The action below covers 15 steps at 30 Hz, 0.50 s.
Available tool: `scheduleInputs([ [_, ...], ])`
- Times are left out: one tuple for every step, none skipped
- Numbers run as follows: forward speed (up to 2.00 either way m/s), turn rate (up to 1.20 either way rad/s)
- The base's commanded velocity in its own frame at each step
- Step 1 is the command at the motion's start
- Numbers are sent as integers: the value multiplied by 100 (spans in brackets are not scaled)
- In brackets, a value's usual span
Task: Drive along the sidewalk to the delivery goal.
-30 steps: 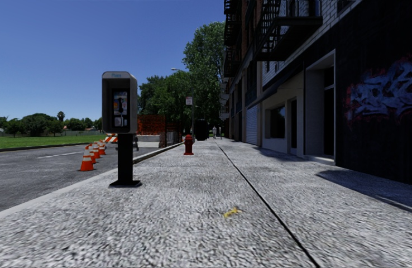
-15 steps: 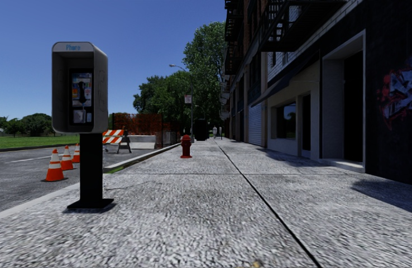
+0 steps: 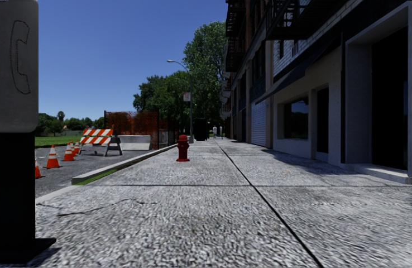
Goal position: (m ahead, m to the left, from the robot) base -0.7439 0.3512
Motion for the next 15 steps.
scheduleInputs([
  [0, 0],
  [0, 0],
  [0, 0],
  [0, 0],
  [0, 0],
  [0, 0],
  [0, 0],
  [0, 0],
  [0, 0],
  [0, 0],
  [0, 0],
  [0, 0],
  [0, 0],
  [0, 0],
  [0, 0],
])
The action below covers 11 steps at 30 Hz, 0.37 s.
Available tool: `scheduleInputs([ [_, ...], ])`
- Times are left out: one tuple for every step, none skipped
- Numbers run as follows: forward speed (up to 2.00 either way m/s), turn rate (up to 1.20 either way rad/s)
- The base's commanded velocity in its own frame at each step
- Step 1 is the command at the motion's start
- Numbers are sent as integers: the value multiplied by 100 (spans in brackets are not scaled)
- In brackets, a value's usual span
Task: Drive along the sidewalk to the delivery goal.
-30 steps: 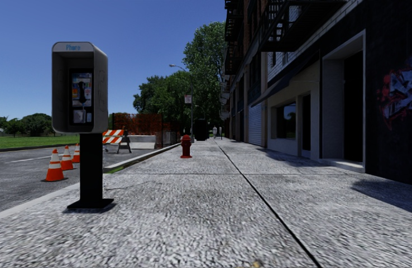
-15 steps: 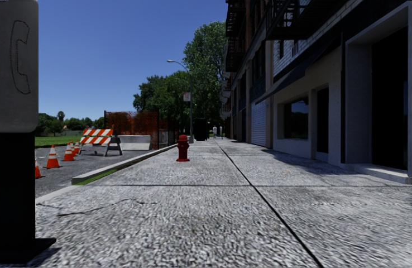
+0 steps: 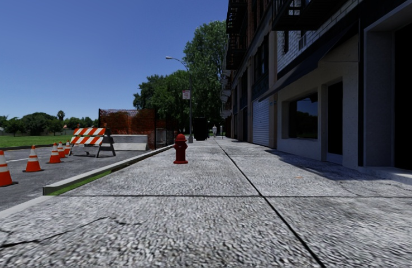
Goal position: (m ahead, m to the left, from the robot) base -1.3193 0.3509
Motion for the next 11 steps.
scheduleInputs([
  [0, 0],
  [0, 0],
  [0, 0],
  [0, 0],
  [0, 0],
  [0, 0],
  [0, 0],
  [0, 0],
  [0, 0],
  [0, 0],
  [0, 0],
])
